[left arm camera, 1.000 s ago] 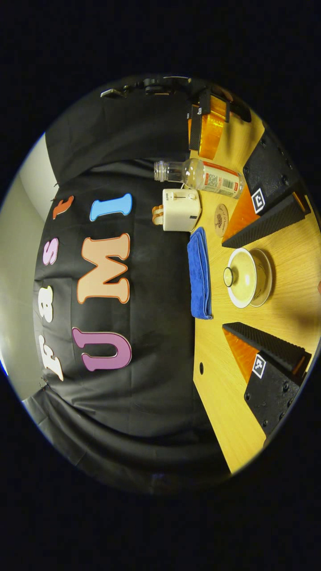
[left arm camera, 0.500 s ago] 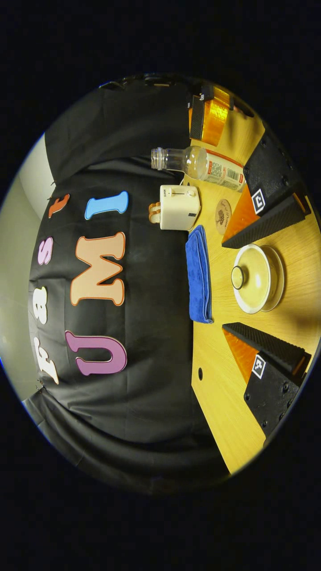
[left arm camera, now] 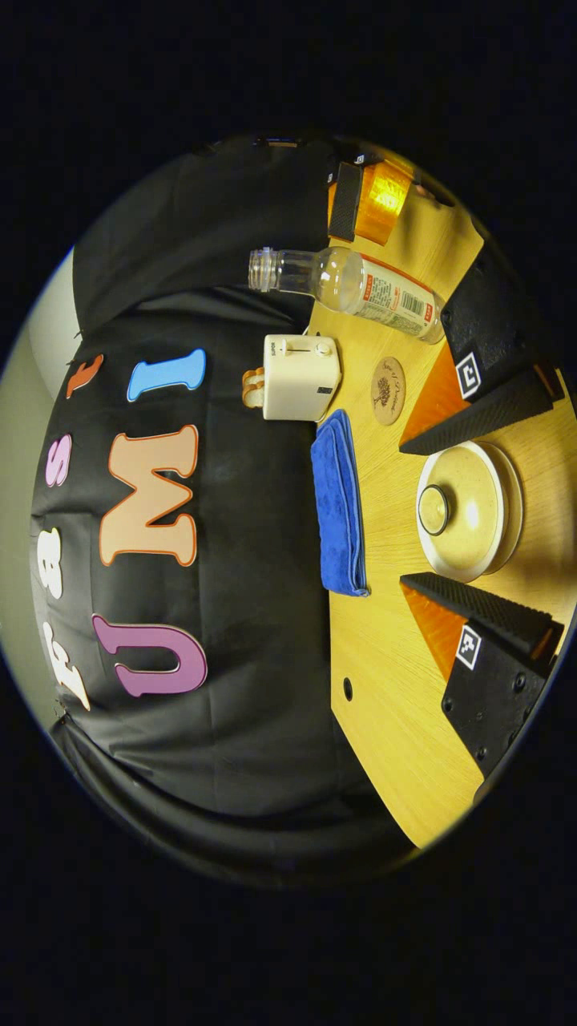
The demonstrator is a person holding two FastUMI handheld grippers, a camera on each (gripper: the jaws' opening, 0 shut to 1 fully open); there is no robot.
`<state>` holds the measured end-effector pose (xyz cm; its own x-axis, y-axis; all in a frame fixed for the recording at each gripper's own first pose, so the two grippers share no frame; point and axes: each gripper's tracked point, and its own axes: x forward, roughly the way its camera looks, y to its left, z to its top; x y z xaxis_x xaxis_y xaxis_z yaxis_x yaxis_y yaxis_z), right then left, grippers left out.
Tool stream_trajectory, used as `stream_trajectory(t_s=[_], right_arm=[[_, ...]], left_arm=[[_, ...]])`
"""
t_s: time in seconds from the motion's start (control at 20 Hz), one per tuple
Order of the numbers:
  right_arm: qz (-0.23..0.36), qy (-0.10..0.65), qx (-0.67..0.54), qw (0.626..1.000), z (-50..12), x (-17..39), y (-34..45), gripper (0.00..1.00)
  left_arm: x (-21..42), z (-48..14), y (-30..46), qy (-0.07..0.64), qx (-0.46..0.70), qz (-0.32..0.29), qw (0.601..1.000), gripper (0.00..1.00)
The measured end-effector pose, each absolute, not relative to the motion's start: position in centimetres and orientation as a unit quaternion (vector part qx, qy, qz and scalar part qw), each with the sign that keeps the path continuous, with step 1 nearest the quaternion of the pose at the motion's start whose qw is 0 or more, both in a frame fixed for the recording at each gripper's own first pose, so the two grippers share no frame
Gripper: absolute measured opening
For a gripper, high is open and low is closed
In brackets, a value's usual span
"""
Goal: Open the teacup lid with one hand, grasp the water bottle and pour water into the teacup with the other hand; after pouring, place the water bottle on the coaster and then close the teacup lid.
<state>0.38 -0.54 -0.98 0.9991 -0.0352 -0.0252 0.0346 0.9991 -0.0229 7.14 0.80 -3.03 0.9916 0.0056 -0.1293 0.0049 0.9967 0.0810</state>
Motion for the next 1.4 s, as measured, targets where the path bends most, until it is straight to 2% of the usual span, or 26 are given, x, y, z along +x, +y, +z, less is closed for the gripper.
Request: stream_trajectory(t_s=[0.2, 0.35, 0.5, 0.55, 0.6, 0.65, 0.75, 0.8, 1.0, 1.05, 1.1, 1.4], right_arm=[[-0.016, 0.013, -0.011, 1.000, -0.9, 0.4, -0.5, 0.95], [-0.015, 0.013, -0.011, 1.000, -1.0, 0.4, -0.5, 0.95], [-0.014, 0.012, -0.011, 1.000, -1.0, 0.4, -0.5, 0.95], [-0.014, 0.012, -0.012, 1.000, -1.0, 0.4, -0.5, 0.92], [-0.014, 0.012, -0.011, 1.000, -1.0, 0.4, -0.6, 0.95], [-0.014, 0.012, -0.012, 1.000, -1.0, 0.4, -0.5, 0.95], [-0.014, 0.012, -0.012, 1.000, -1.0, 0.4, -0.6, 0.99], [-0.014, 0.012, -0.012, 1.000, -1.0, 0.4, -0.6, 0.95], [-0.014, 0.012, -0.012, 1.000, -1.0, 0.4, -0.6, 0.95], [-0.015, 0.012, -0.012, 1.000, -1.1, 0.4, -0.6, 0.92], [-0.015, 0.012, -0.012, 1.000, -0.9, 0.4, -0.6, 0.95], [-0.017, 0.014, -0.011, 1.000, -1.0, 0.6, -0.6, 0.95]], left_arm=[[7.3, -3.4, 0.8, 0.076, 0.044, 0.001, 0.996, 0.75], [7.5, -3.4, 0.5, 0.077, 0.045, -0.003, 0.996, 0.58], [7.5, -3.3, 0.7, 0.072, 0.044, -0.001, 0.996, 0.49], [7.6, -3.2, 0.7, 0.069, 0.043, -0.001, 0.997, 0.43], [7.6, -3.2, 0.9, 0.067, 0.041, 0.001, 0.997, 0.39], [7.6, -3.0, 0.9, 0.065, 0.040, 0.000, 0.997, 0.31], [7.7, -3.1, 0.9, 0.067, 0.040, 0.003, 0.997, 0.29], [7.6, -3.1, 0.9, 0.065, 0.039, 0.006, 0.997, 0.29], [7.2, -2.5, 1.5, 0.048, 0.029, 0.018, 0.998, 0.29], [7.1, -2.3, 1.6, 0.041, 0.026, 0.022, 0.999, 0.29], [6.9, -2.0, 1.7, 0.031, 0.025, 0.026, 0.999, 0.29], [6.5, -1.3, 2.3, 0.008, 0.028, 0.039, 0.999, 0.28]])
